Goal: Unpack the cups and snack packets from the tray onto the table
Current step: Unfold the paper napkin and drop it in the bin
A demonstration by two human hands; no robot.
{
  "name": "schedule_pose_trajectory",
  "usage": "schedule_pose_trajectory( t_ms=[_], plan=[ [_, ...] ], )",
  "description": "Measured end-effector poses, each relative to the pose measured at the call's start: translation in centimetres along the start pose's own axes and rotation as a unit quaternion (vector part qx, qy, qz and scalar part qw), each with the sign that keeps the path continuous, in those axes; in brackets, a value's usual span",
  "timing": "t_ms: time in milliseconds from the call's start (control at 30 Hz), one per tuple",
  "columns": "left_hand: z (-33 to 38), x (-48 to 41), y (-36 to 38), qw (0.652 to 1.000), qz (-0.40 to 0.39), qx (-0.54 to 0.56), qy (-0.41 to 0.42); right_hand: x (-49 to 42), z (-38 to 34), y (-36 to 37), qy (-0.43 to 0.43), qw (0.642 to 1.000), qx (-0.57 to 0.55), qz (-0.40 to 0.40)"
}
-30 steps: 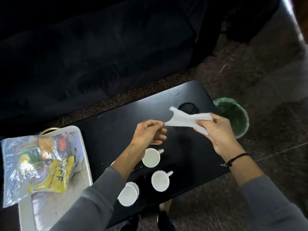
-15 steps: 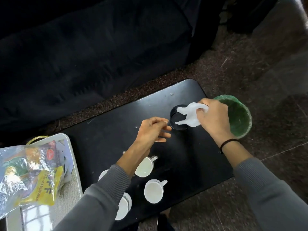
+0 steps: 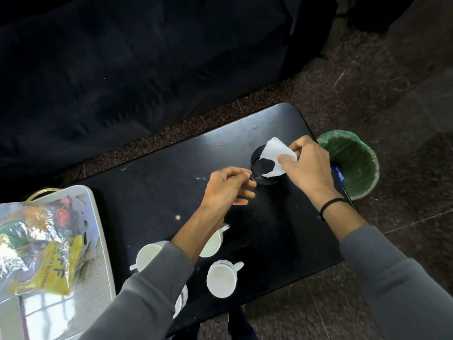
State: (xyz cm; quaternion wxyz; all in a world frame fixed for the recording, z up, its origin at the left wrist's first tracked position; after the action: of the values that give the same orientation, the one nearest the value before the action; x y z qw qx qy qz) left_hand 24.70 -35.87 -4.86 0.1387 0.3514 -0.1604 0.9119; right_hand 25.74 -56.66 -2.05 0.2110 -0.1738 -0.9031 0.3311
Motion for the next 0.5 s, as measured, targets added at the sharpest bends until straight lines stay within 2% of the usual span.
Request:
schedule_pose_trajectory(
  t_ms=[200,500],
  plan=[
    [0.1,0.5,-0.2,1.0,-0.002,-0.009,0.008,1.9,-1.9,-1.2,-0.032,0.999,-0.014,0.017],
    [-0.2,3.0,-2.0,1.0,0.006,0.011,0.014,8.0,-7.8,0.0,-0.145,0.983,0.112,-0.002]
  ],
)
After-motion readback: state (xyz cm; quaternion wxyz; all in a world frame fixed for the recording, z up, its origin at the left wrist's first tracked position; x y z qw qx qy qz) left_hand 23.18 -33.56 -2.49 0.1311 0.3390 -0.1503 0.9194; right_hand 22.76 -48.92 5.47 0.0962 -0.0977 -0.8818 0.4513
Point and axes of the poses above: each hand's wrist, its own x-axis away from the middle knuckle, its own y-axis out of the palm, z = x × y, the point moved 8 cm from there along -x, towards the middle knuckle, and after that the axes turned 11 degrees about -x, right-handed, at the moved point
